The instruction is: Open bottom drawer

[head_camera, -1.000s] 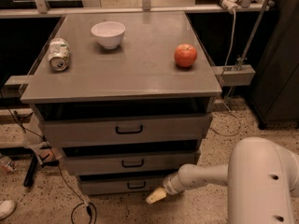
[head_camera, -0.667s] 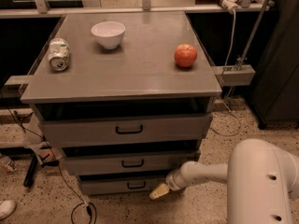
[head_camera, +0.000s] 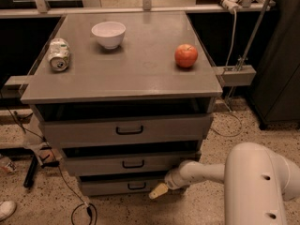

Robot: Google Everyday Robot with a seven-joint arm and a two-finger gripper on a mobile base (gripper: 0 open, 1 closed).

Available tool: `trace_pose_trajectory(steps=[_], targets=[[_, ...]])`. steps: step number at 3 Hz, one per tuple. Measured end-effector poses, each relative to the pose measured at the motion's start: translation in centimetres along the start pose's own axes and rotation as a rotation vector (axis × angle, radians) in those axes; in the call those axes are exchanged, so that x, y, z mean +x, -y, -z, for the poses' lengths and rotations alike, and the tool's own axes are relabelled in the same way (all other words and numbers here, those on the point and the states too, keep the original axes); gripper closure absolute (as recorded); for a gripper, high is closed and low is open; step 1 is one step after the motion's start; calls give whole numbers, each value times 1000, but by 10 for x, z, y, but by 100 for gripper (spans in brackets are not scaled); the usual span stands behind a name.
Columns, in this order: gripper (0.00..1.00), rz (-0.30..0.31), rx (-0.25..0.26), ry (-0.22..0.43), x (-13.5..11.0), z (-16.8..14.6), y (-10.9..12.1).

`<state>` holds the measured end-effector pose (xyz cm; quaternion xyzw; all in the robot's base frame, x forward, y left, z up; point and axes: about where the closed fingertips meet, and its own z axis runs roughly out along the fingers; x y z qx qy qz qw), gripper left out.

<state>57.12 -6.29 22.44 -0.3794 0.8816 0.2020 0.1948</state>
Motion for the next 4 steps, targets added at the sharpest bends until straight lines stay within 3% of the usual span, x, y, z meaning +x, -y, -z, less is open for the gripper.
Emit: trace_pose_trajectory(steps=[1, 3, 4], targets=[[0, 14, -9, -5, 0, -9, 1], [0, 76, -53, -120, 24, -24, -26], [0, 76, -53, -120, 23, -22, -26]])
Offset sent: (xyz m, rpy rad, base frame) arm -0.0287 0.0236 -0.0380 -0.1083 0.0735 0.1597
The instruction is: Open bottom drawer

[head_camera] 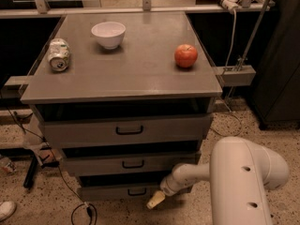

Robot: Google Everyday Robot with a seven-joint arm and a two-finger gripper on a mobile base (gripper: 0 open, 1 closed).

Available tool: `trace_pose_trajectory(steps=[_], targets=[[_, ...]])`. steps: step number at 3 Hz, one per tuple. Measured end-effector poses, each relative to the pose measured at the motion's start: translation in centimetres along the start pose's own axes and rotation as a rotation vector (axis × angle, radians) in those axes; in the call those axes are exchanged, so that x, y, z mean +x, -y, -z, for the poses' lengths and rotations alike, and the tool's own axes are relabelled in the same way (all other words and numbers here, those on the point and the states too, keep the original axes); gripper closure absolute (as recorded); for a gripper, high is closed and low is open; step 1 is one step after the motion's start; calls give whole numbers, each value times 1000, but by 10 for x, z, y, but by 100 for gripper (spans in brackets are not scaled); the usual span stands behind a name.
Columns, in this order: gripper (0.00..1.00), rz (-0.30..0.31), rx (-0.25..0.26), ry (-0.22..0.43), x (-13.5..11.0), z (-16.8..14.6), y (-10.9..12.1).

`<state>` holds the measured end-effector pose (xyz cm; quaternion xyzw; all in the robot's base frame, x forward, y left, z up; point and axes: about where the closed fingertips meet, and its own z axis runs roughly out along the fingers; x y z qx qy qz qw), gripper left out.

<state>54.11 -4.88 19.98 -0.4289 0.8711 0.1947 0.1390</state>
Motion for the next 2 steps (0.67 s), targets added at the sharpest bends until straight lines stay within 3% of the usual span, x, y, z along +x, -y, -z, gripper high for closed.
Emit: trace_pose_trajectory(steps=[1, 2], targets=[[0, -23, -16, -26, 20, 8, -13], [0, -23, -16, -26, 19, 9, -13]])
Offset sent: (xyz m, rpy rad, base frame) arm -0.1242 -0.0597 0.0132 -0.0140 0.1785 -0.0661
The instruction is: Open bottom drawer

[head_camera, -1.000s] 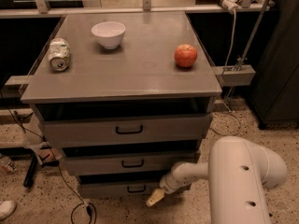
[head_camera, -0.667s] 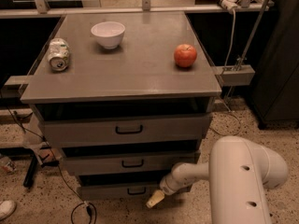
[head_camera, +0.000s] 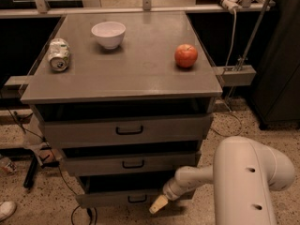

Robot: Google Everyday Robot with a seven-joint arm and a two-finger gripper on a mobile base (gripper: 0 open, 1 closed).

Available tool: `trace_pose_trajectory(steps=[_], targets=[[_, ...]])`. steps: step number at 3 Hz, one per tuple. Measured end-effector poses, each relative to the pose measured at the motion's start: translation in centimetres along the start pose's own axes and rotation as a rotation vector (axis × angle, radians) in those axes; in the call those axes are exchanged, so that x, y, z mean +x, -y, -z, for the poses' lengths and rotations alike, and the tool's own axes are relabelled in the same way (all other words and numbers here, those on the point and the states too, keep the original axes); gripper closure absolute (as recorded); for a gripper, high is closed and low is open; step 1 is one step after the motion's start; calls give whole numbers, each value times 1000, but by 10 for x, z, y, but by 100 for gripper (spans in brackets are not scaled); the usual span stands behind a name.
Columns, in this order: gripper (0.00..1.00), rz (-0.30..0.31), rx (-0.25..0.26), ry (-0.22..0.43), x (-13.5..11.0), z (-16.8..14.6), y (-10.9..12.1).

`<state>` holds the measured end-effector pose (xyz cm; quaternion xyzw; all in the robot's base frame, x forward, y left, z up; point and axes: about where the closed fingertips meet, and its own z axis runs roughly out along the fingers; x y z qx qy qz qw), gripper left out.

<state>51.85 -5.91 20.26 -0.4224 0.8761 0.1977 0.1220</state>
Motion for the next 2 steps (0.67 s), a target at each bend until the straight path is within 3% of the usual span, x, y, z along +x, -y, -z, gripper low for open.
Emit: trace_pose_trajectory(steps=[1, 2], targets=[[0, -38, -37, -23, 31, 12, -21], [0, -37, -37, -22, 31, 11, -21]])
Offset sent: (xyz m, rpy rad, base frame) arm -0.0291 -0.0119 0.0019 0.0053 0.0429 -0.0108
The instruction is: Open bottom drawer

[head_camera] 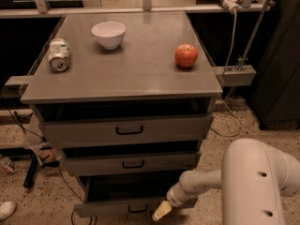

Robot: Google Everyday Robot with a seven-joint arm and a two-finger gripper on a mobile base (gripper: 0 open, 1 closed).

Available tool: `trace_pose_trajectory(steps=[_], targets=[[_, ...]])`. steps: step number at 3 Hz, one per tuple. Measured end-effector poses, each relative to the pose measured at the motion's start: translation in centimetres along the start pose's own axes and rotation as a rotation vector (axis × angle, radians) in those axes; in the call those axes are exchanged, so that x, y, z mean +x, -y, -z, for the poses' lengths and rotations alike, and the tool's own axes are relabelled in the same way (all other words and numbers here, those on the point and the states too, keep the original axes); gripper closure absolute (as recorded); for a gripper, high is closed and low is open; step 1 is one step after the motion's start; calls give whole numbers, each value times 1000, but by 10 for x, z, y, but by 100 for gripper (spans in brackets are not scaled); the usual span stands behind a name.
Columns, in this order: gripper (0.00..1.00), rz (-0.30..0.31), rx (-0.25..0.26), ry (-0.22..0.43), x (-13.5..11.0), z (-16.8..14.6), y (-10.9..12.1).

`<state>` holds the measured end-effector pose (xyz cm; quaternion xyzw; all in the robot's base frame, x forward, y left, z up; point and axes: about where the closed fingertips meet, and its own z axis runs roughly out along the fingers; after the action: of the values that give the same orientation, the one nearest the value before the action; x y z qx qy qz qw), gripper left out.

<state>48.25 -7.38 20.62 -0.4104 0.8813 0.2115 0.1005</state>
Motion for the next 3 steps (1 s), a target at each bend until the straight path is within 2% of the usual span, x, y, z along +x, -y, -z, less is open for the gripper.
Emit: trace_pose_trajectory(steps=[1, 2, 3], targets=[[0, 24, 5, 11, -15, -2, 5], [0, 31, -9, -27, -11, -19, 5], [0, 22, -32, -73, 10, -34, -4]])
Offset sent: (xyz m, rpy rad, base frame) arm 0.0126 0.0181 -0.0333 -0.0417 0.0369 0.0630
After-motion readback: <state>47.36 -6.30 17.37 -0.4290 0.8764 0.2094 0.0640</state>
